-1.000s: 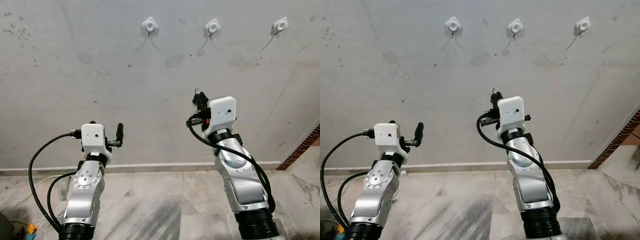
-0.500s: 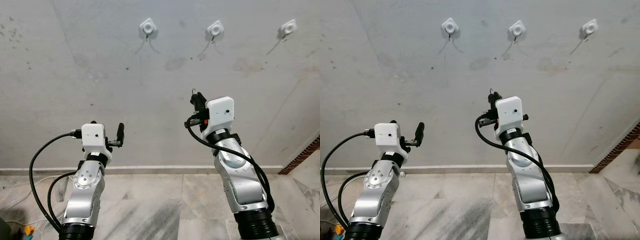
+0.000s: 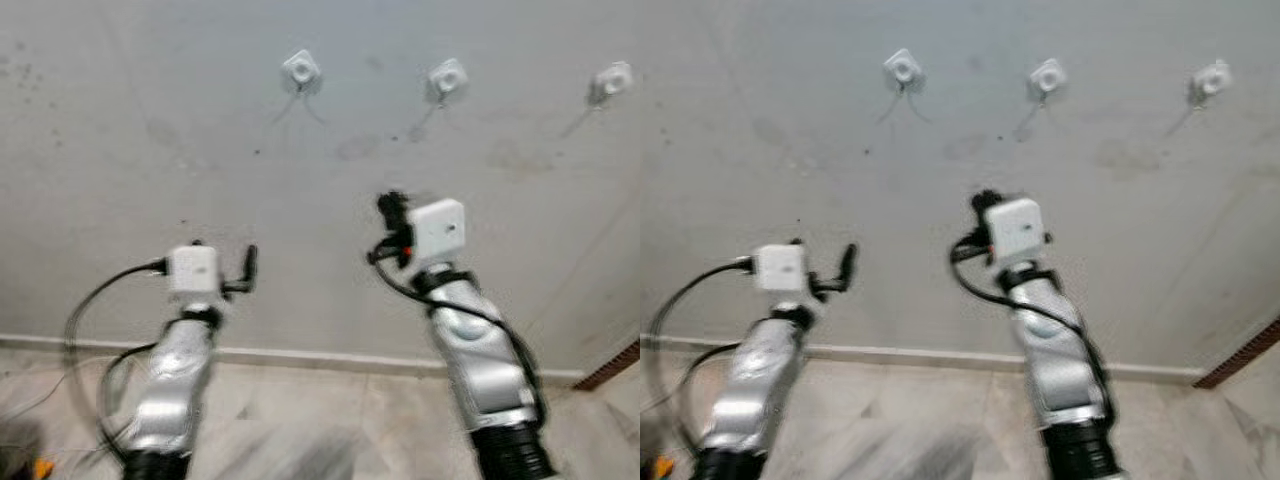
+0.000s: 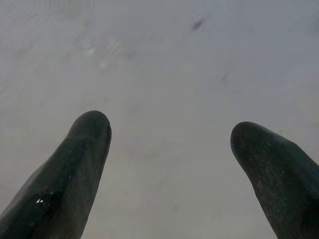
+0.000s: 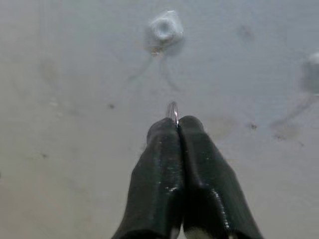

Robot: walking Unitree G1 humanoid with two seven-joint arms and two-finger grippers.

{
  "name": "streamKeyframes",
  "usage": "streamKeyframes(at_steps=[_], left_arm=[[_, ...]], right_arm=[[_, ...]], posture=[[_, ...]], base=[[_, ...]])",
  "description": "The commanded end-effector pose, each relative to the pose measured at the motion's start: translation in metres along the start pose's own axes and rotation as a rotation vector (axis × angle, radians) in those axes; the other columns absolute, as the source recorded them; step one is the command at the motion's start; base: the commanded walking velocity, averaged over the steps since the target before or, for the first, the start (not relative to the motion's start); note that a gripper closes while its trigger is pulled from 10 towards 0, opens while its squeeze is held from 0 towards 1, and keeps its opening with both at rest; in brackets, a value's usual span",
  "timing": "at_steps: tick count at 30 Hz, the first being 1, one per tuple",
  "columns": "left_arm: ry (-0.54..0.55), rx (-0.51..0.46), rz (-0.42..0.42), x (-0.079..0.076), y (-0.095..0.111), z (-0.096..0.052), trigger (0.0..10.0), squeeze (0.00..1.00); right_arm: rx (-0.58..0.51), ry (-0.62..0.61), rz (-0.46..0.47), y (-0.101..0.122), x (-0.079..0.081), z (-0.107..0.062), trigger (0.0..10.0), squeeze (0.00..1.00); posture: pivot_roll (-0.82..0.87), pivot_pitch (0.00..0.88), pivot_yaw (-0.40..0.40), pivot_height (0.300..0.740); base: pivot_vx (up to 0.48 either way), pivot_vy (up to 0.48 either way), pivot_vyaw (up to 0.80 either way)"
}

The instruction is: Hang keys on a hook

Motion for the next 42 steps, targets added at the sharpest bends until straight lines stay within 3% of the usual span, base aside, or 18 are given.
streamKeyframes(at_steps=[1,10,26,32,35,42], left_arm=[[-0.029,-0.016,-0.012,-0.012,0.005,0.001,10.0,0.00],[-0.023,-0.007,-0.009,-0.012,0.003,0.001,10.0,0.00],[-0.007,0.001,-0.001,-0.012,0.001,0.001,10.0,0.00],[-0.009,0.006,0.000,-0.013,0.000,0.001,10.0,0.00],[-0.009,0.007,0.003,-0.014,0.000,0.001,10.0,0.00],[-0.001,0.004,0.004,-0.012,0.001,-0.001,10.0,0.00]], right_arm=[[0.004,-0.026,-0.009,0.000,-0.010,-0.003,10.0,0.00],[0.008,-0.025,-0.008,-0.002,-0.010,-0.004,10.0,0.00],[-0.021,-0.044,-0.003,0.006,-0.013,0.001,10.0,0.00],[-0.059,0.068,-0.063,0.016,0.005,0.013,10.0,0.00],[-0.069,0.087,-0.045,0.019,0.009,0.018,10.0,0.00],[-0.112,0.198,-0.035,0.030,0.036,0.035,10.0,0.00]], posture=[[-0.03,0.012,0.006,0.740],[-0.04,0.015,0.009,0.740],[-0.03,0.018,0.005,0.740],[-0.03,0.019,0.003,0.740],[-0.03,0.020,0.003,0.740],[-0.01,0.025,0.001,0.740]], base=[[0.304,0.315,0.00],[0.162,0.299,0.00],[0.000,0.000,0.00],[0.000,0.000,0.00],[0.000,0.000,0.00],[0.000,0.000,0.00]])
Point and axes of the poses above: a point about 5 cm out from each wrist's last joint towards the gripper, its own z axis pointing out of the wrist towards the gripper, its own y axis along the axis of the wrist's last joint, x = y × z, the point moved 5 cm from there along z, pointing out of the wrist towards the gripper, and after that the axes turned 2 degrees about z, right-handed, at the moved point
